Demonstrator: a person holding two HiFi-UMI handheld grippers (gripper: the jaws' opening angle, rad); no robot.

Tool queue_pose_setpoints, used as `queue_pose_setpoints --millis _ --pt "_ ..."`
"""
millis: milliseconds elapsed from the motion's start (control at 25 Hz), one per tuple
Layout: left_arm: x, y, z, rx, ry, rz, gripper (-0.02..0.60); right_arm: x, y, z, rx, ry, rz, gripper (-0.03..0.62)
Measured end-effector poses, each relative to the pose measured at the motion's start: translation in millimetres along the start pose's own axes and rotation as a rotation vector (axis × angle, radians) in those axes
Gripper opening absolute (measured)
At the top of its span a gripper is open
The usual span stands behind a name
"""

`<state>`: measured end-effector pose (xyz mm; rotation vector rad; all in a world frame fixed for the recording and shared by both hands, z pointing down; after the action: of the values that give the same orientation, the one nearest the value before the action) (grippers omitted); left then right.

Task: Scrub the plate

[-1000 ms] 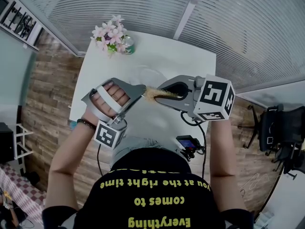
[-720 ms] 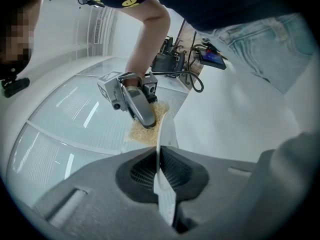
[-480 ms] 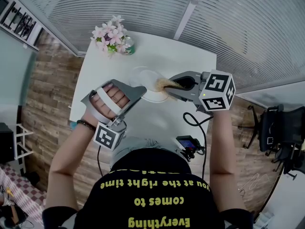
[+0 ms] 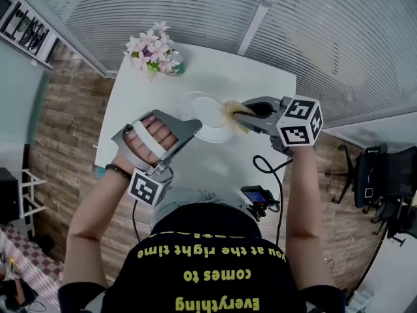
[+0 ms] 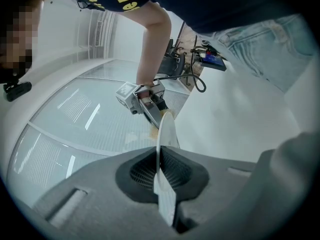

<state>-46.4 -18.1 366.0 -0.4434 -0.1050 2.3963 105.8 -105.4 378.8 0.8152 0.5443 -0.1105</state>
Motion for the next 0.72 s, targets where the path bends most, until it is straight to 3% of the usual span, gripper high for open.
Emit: queue_pose_setpoints --millis 240,720 --pt "1.5 2.4 -2.6 -0.004 -0.008 -0.003 0.009 2.4 8.0 15.3 -0.031 0.054 0.001 0.051" --pt "1.2 8.2 1.4 0.012 0.003 -0.015 0.009 3.2 1.0 -13.9 0.035 0.019 0.013 0.051"
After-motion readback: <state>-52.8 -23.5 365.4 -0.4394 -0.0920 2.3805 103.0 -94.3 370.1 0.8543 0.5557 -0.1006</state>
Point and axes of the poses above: the fingertips, and each gripper's own axes: x backward along the fingers, z to its right, y out of its underside, the point moved 6 cm from there along x, backward along the fingers, and after that the axes turned 15 degrees about -x, right-handed, at the moved point
